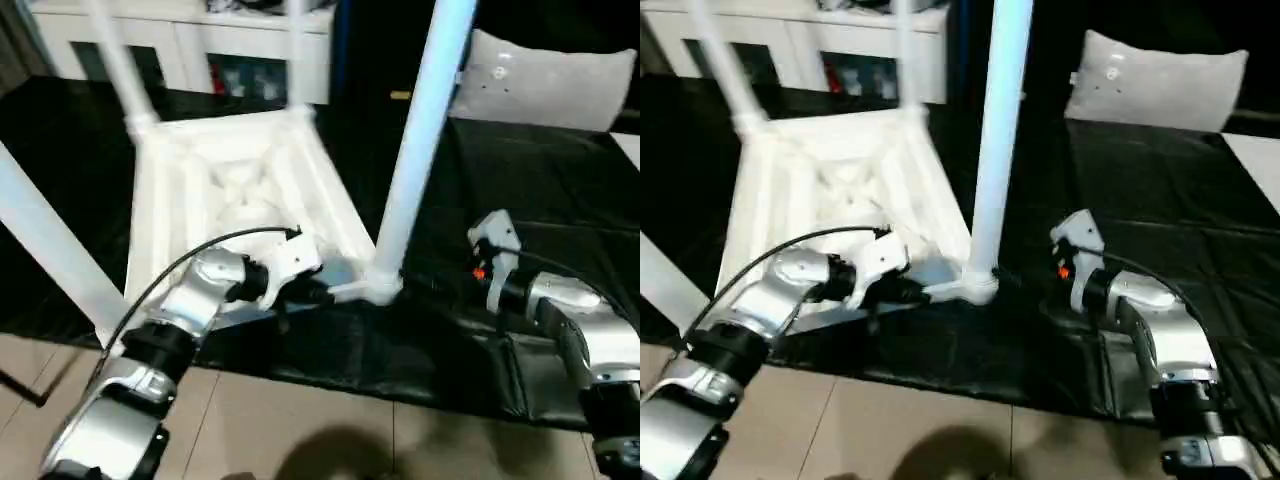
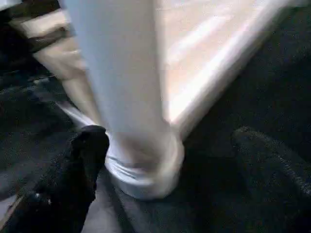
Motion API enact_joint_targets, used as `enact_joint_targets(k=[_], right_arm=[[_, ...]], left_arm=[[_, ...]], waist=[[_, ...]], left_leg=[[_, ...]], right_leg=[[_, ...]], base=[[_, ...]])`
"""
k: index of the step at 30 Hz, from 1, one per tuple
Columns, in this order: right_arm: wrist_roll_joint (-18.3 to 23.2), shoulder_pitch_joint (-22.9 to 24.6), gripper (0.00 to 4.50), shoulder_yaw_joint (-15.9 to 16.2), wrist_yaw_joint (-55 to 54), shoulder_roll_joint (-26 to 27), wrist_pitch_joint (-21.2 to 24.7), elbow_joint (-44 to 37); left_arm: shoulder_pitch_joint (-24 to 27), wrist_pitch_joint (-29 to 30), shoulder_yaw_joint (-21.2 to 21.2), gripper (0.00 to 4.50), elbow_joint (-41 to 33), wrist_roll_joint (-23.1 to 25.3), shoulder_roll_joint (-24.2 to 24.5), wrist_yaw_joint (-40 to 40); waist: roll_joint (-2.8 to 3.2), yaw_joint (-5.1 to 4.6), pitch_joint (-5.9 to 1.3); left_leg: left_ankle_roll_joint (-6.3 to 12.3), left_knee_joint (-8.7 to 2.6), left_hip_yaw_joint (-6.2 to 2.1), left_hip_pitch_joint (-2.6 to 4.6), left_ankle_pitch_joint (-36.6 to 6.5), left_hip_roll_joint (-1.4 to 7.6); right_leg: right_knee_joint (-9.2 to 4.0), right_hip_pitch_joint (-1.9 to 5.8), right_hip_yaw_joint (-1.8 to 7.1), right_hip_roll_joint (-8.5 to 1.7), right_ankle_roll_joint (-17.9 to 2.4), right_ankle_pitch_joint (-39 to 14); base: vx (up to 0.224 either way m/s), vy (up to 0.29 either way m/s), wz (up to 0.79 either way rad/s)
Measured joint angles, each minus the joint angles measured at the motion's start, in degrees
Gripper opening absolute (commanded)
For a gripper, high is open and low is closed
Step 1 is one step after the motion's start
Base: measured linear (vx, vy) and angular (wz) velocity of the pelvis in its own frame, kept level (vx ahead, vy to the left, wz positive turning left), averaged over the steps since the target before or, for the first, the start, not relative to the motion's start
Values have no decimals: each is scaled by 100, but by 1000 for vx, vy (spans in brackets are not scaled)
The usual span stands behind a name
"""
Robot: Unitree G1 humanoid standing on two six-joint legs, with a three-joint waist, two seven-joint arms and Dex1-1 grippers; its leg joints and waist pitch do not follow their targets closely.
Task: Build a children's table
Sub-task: Rotate leg to tighten
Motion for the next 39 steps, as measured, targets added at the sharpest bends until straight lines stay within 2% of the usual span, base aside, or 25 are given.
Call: enact_joint_targets(k=[1,4,6,8,17,19,21,30,35,39], right_arm=[[56,-3,416,79,251,-84,-12,1],[138,-7,408,264,841,-194,-69,-1],[145,-7,371,382,1127,-202,-144,3],[148,-7,366,541,1411,-245,-158,4],[315,-19,286,686,1841,-249,-100,30],[320,-22,281,712,1889,-249,-98,30],[325,-23,244,717,1932,-249,-89,30],[398,107,211,645,1754,-241,181,-217],[331,358,209,338,714,232,336,-462],[-26,307,204,-21,-873,944,364,-406]], left_arm=[[13,-79,-44,0,-32,-8,52,-170],[70,-277,-146,0,-111,-102,195,-657],[68,-357,-232,0,-174,-106,283,-874],[67,-463,-317,0,-186,-106,330,-1082],[57,-585,-355,0,-186,-122,336,-1276],[54,-593,-355,0,-185,-128,333,-1278],[51,-610,-352,0,-175,-144,334,-1281],[51,-628,-321,0,-159,-164,326,-1269],[84,-109,-126,0,-166,-104,161,-677],[89,542,110,0,-188,41,-185,253]], waist=[[0,41,0],[0,116,0],[-3,160,0],[-4,185,0],[-5,181,0],[-5,186,0],[-5,189,0],[-4,200,0],[-1,148,-2],[0,-56,-3]], left_leg=[[5,4,1,-1,-3,1],[11,13,2,-6,-6,5],[10,18,3,-6,-7,6],[10,20,3,-6,-7,5],[10,25,6,-7,-5,14],[10,25,6,-11,-5,17],[10,25,6,-14,-5,18],[9,36,8,-15,-4,29],[-4,37,13,4,4,34],[-17,37,15,9,13,37]], right_leg=[[-1,1,0,-1,-1,0],[0,2,-7,-2,-4,-3],[4,3,-9,-5,-4,-3],[4,5,-13,-8,-4,-3],[9,8,-32,-15,-4,-3],[9,8,-36,-15,-4,-3],[8,8,-38,-15,-5,-4],[11,12,-45,-15,-5,-4],[14,24,-46,-14,4,-7],[12,32,-48,-11,4,-5]], base=[[0,0,0],[0,0,0],[0,0,0],[0,0,0],[0,0,0],[0,0,0],[0,0,0],[0,0,0],[0,0,0],[0,0,0]])
